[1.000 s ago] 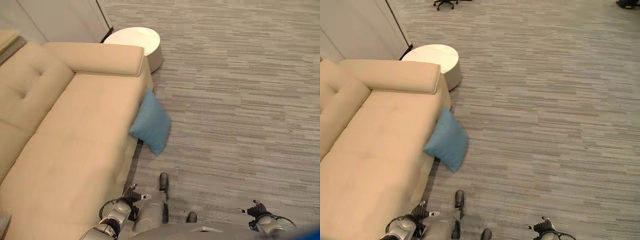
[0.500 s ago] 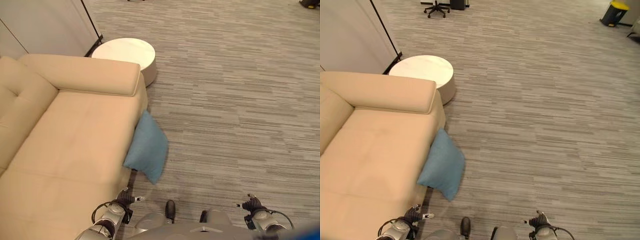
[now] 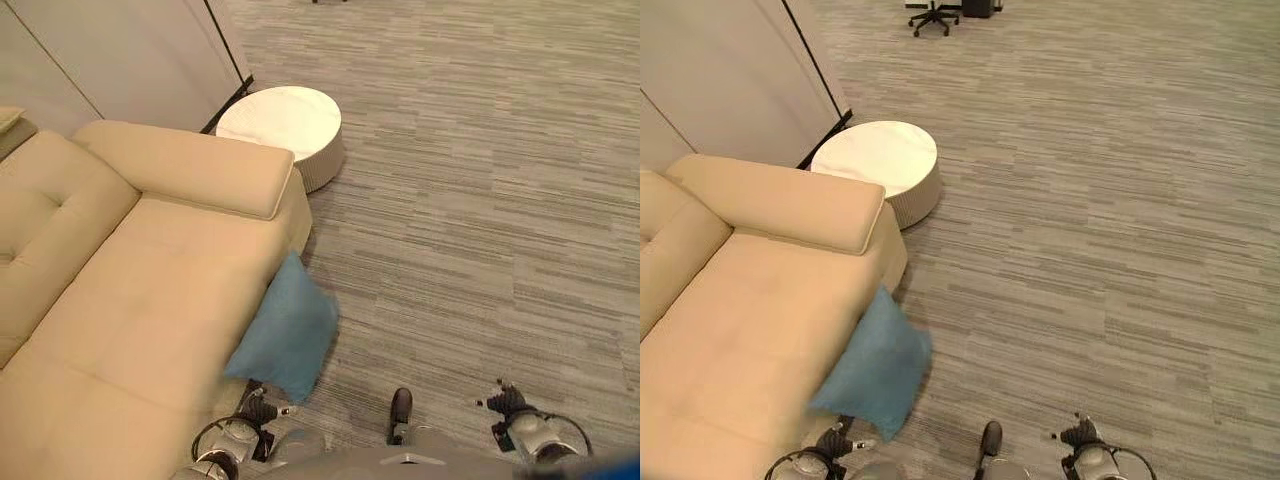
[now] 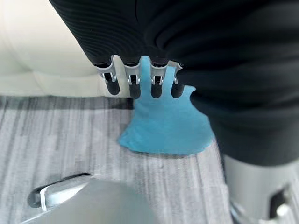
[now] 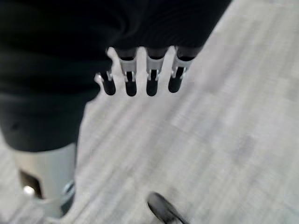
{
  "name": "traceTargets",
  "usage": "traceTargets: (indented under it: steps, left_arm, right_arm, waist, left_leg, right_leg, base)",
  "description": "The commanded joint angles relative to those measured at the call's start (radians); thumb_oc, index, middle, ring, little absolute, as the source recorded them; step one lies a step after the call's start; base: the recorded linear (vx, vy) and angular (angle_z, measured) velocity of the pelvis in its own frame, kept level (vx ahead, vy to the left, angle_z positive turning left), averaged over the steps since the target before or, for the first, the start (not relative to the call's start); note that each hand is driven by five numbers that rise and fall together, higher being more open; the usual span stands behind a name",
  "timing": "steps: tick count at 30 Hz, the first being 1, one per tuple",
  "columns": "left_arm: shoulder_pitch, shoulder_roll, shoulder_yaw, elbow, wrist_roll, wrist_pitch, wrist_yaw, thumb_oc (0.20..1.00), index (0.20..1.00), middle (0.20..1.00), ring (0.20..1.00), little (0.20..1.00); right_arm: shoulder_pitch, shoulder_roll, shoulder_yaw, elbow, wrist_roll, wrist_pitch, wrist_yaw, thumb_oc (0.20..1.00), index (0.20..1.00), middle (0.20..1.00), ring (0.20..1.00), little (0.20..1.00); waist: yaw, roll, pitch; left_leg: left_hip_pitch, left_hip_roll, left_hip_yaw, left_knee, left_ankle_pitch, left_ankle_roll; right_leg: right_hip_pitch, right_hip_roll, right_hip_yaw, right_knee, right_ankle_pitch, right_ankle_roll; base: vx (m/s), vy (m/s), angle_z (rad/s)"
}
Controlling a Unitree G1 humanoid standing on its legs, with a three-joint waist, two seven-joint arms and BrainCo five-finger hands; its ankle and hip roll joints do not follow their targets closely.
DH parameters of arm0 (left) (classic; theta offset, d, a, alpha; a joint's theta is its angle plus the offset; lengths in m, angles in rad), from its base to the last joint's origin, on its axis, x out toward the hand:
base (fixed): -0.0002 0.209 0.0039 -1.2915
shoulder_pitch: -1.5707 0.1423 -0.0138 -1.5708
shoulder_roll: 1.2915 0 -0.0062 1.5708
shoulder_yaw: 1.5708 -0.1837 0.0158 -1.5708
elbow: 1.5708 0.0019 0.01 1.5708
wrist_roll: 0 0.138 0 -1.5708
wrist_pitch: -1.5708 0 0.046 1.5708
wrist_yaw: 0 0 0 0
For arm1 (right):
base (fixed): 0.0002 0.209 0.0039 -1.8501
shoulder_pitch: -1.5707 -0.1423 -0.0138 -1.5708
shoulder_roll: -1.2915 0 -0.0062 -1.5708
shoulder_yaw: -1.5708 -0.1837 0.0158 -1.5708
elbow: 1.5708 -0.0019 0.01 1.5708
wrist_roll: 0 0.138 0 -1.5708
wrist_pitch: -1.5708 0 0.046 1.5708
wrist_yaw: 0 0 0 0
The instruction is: Pick up all the scattered cushions and arrange them neatly on the sofa.
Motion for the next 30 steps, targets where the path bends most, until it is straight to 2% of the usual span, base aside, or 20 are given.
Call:
traceTargets:
  steps: [1,3,6,7,8,11,12,13,15,16,17,18,19,23,24,25,26,30]
  left_arm:
    - [-0.016,-0.016,-0.044,-0.009,-0.004,0.001,0.001,1.000,1.000,1.000,1.000,1.000]
    - [-0.018,-0.018,-0.049,-0.006,0.002,0.003,0.002,1.000,1.000,1.000,1.000,1.000]
    - [-0.017,-0.017,-0.057,-0.013,0.017,0.006,-0.004,1.000,1.000,1.000,1.000,1.000]
    - [-0.011,-0.015,-0.051,-0.013,0.012,0.006,-0.003,1.000,1.000,1.000,1.000,1.000]
    - [-0.004,-0.012,-0.039,-0.007,0.003,0.008,0.001,1.000,1.000,1.000,1.000,1.000]
    - [0.003,0.006,-0.015,-0.009,-0.012,0.007,0.004,1.000,1.000,1.000,1.000,1.000]
    - [0.005,0.009,-0.008,-0.011,-0.016,0.007,0.003,1.000,1.000,1.000,1.000,1.000]
    - [0.004,0.017,-0.003,-0.019,-0.021,0.006,0.004,1.000,1.000,1.000,1.000,1.000]
    - [0.000,0.026,-0.005,-0.026,-0.022,0.003,0.006,1.000,1.000,1.000,1.000,1.000]
    - [-0.001,0.028,-0.005,-0.025,-0.026,0.000,0.007,1.000,1.000,1.000,1.000,1.000]
    - [-0.003,0.030,-0.003,-0.017,-0.034,-0.005,0.005,1.000,1.000,1.000,1.000,1.000]
    - [-0.003,0.030,-0.002,-0.017,-0.034,-0.005,0.005,1.000,1.000,1.000,1.000,1.000]
    - [0.001,0.028,-0.005,0.005,-0.031,-0.008,0.004,1.000,1.000,1.000,1.000,1.000]
    - [-0.002,0.029,-0.009,0.029,-0.016,-0.013,0.002,1.000,1.000,1.000,1.000,1.000]
    - [-0.002,0.029,-0.009,0.029,-0.016,-0.013,0.002,1.000,1.000,1.000,1.000,1.000]
    - [0.000,0.033,-0.019,0.047,-0.003,-0.014,0.000,1.000,1.000,1.000,1.000,1.000]
    - [0.004,0.034,-0.018,0.053,-0.001,-0.013,-0.001,1.000,1.000,1.000,1.000,1.000]
    - [0.006,0.042,-0.008,0.049,-0.011,-0.012,-0.001,1.000,1.000,1.000,1.000,1.000]
  right_arm:
    - [0.003,-0.046,-0.007,0.029,0.025,-0.008,-0.018,1.000,1.000,1.000,1.000,1.000]
    - [0.011,-0.045,-0.014,0.030,0.031,-0.010,-0.021,1.000,1.000,1.000,1.000,1.000]
    - [0.029,-0.047,-0.026,0.027,0.043,-0.004,-0.027,1.000,1.000,1.000,1.000,1.000]
    - [0.028,-0.047,-0.028,0.025,0.042,-0.002,-0.024,1.000,1.000,1.000,1.000,1.000]
    - [0.021,-0.040,-0.019,0.021,0.031,-0.003,-0.025,1.000,1.000,1.000,1.000,1.000]
    - [0.015,-0.028,-0.019,0.019,0.013,-0.005,-0.012,1.000,1.000,1.000,1.000,1.000]
    - [0.012,-0.029,-0.021,0.020,0.005,-0.004,-0.008,1.000,1.000,1.000,1.000,1.000]
    - [0.010,-0.028,-0.020,0.018,-0.004,-0.001,-0.004,1.000,1.000,1.000,1.000,1.000]
    - [0.005,-0.025,-0.022,0.015,0.002,-0.008,-0.004,1.000,1.000,1.000,1.000,1.000]
    - [0.004,-0.021,-0.017,0.015,0.005,-0.011,-0.003,1.000,1.000,1.000,1.000,1.000]
    - [-0.003,-0.019,-0.007,0.017,0.013,-0.016,-0.002,1.000,1.000,1.000,1.000,1.000]
    - [-0.004,-0.019,-0.007,0.017,0.013,-0.016,-0.002,1.000,1.000,1.000,1.000,1.000]
    - [-0.006,-0.020,-0.003,0.017,0.013,-0.016,-0.001,1.000,1.000,1.000,1.000,1.000]
    - [0.006,-0.025,-0.006,0.024,0.015,-0.014,0.001,1.000,1.000,1.000,1.000,1.000]
    - [0.006,-0.025,-0.006,0.024,0.015,-0.014,0.001,1.000,1.000,1.000,1.000,1.000]
    - [0.015,-0.029,-0.011,0.030,0.015,-0.019,0.003,1.000,1.000,1.000,1.000,1.000]
    - [0.016,-0.030,-0.013,0.033,0.011,-0.021,0.006,1.000,1.000,1.000,1.000,1.000]
    - [-0.003,-0.039,-0.003,0.019,0.006,-0.030,0.008,1.000,1.000,1.000,1.000,1.000]
  waist:
    - [-0.017,0.012,0.032]
    - [-0.019,0.007,0.026]
    - [-0.022,0.020,0.025]
    - [-0.019,0.026,0.022]
    - [-0.010,0.028,0.013]
    - [0.008,0.024,-0.013]
    - [0.015,0.026,-0.015]
    - [0.017,0.031,-0.009]
    - [0.013,0.034,-0.002]
    - [0.011,0.036,-0.002]
    - [0.013,0.031,0.003]
    - [0.012,0.032,0.001]
    - [-0.004,0.026,0.007]
    - [-0.045,0.016,0.013]
    - [-0.045,0.016,0.013]
    - [-0.052,0.004,0.007]
    - [-0.051,0.001,-0.001]
    - [-0.043,-0.003,-0.032]
  left_leg:
    - [-0.011,0.017,0.060,-0.229,-0.033,0.072]
    - [-0.035,0.004,0.105,-0.296,-0.037,0.078]
    - [-0.071,0.031,0.248,-0.377,0.024,0.077]
    - [-0.061,0.028,0.261,-0.399,0.034,0.075]
    - [-0.025,-0.009,0.205,-0.443,0.023,0.086]
    - [0.036,-0.040,0.188,-0.499,0.003,0.120]
    - [0.046,-0.046,0.181,-0.505,-0.004,0.129]
    - [0.069,-0.059,0.156,-0.520,-0.008,0.147]
    - [0.086,-0.070,0.113,-0.525,-0.010,0.156]
    - [0.095,-0.074,0.087,-0.530,-0.011,0.155]
    - [0.110,-0.094,0.006,-0.531,-0.014,0.149]
    - [0.107,-0.093,0.005,-0.531,-0.012,0.148]
    - [0.119,-0.111,-0.058,-0.523,-0.019,0.145]
    - [0.126,-0.147,-0.183,-0.511,-0.026,0.134]
    - [0.126,-0.147,-0.183,-0.511,-0.026,0.134]
    - [0.120,-0.161,-0.243,-0.499,-0.036,0.128]
    - [0.119,-0.159,-0.252,-0.502,-0.036,0.123]
    - [0.115,-0.120,-0.270,-0.531,-0.019,0.086]
  right_leg:
    - [0.008,-0.036,0.046,0.080,-0.098,0.158]
    - [0.028,-0.039,0.012,0.062,-0.106,0.164]
    - [0.062,-0.022,-0.042,0.059,-0.131,0.160]
    - [0.072,-0.018,-0.060,0.084,-0.150,0.161]
    - [0.071,-0.024,-0.069,0.126,-0.158,0.164]
    - [0.052,-0.062,-0.089,0.255,-0.170,0.192]
    - [0.039,-0.083,-0.099,0.301,-0.164,0.212]
    - [-0.002,-0.119,-0.093,0.433,-0.129,0.233]
    - [-0.038,-0.116,-0.043,0.498,-0.114,0.242]
    - [-0.054,-0.097,-0.008,0.503,-0.124,0.231]
    - [-0.077,-0.061,0.059,0.384,-0.140,0.213]
    - [-0.078,-0.060,0.057,0.380,-0.136,0.212]
    - [-0.121,-0.028,0.153,0.317,-0.118,0.214]
    - [-0.161,0.021,0.367,0.238,-0.065,0.238]
    - [-0.161,0.021,0.367,0.238,-0.065,0.238]
    - [-0.125,0.002,0.362,0.195,-0.060,0.231]
    - [-0.107,-0.007,0.341,0.179,-0.064,0.227]
    - [-0.046,0.000,0.269,0.129,-0.078,0.209]
  base:
    - [0.12,-0.095,0.71]
    - [0.10,-0.082,0.68]
    - [0.09,-0.041,0.99]
    - [0.23,0.091,0.93]
    - [0.29,0.162,0.56]
    - [0.19,0.154,0.05]
    - [0.15,0.184,0.23]
    - [0.14,0.168,0.33]
    - [0.10,0.090,1.09]
    - [0.16,-0.057,1.82]
    - [0.13,-0.072,1.64]
    - [0.19,-0.132,1.31]
    - [0.10,-0.075,1.19]
    - [0.10,-0.089,1.40]
    - [0.12,-0.173,1.53]
    - [0.10,-0.185,1.67]
    - [0.13,-0.244,1.18]
    - [0.08,-0.233,1.16]
